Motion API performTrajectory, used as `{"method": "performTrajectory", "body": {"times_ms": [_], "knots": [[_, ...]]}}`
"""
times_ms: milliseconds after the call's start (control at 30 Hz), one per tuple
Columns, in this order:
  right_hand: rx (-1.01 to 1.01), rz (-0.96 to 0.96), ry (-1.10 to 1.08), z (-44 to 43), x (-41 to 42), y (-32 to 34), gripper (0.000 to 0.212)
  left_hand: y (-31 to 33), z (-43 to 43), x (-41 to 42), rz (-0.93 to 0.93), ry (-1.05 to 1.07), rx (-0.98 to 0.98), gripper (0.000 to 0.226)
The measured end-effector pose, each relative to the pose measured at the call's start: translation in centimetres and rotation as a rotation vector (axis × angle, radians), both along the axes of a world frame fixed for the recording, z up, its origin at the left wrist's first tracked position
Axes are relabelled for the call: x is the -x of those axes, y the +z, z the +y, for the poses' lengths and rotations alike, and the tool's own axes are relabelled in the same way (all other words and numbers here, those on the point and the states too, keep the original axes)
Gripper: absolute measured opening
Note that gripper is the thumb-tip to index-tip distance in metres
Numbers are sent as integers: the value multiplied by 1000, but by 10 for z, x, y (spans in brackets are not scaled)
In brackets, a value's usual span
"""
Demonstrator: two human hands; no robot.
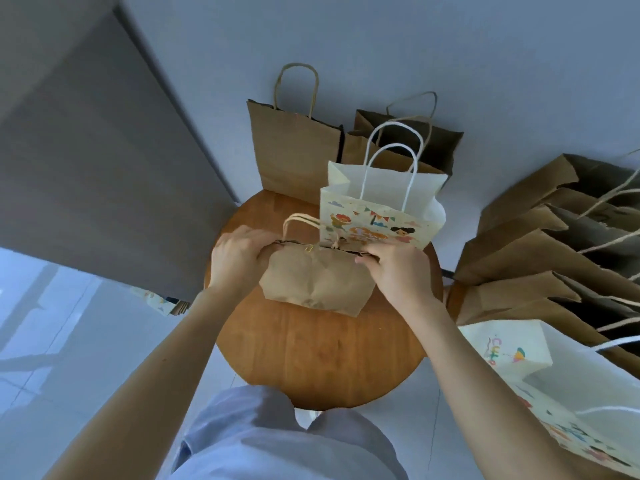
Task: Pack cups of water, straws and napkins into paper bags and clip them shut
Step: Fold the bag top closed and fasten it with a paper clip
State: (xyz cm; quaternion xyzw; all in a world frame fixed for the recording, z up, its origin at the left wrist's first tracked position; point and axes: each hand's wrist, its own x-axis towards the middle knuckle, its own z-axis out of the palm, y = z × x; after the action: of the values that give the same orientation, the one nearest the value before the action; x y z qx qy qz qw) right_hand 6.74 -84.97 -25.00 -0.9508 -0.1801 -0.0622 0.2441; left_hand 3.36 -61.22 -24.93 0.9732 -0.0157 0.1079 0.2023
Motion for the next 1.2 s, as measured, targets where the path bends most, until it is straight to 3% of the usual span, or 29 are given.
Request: {"method": "performTrajectory", "body": {"times_ms": [267, 433, 600, 900, 1200], "knots": [[-58, 12, 95, 76, -40, 16, 12, 25, 71, -23, -12, 119, -19, 39], [-94, 63, 6, 116, -66, 17, 14, 15, 111, -63, 1, 145, 22, 16], [-78, 50, -108, 141, -98, 15, 13, 9, 131, -115, 2, 66, 89, 9], [-8, 80, -258, 152, -140, 9, 14, -9, 138, -183, 104, -56, 142, 22], [69, 115, -417, 146, -155, -8, 19, -13, 126, -225, 74, -157, 133, 17]]}}
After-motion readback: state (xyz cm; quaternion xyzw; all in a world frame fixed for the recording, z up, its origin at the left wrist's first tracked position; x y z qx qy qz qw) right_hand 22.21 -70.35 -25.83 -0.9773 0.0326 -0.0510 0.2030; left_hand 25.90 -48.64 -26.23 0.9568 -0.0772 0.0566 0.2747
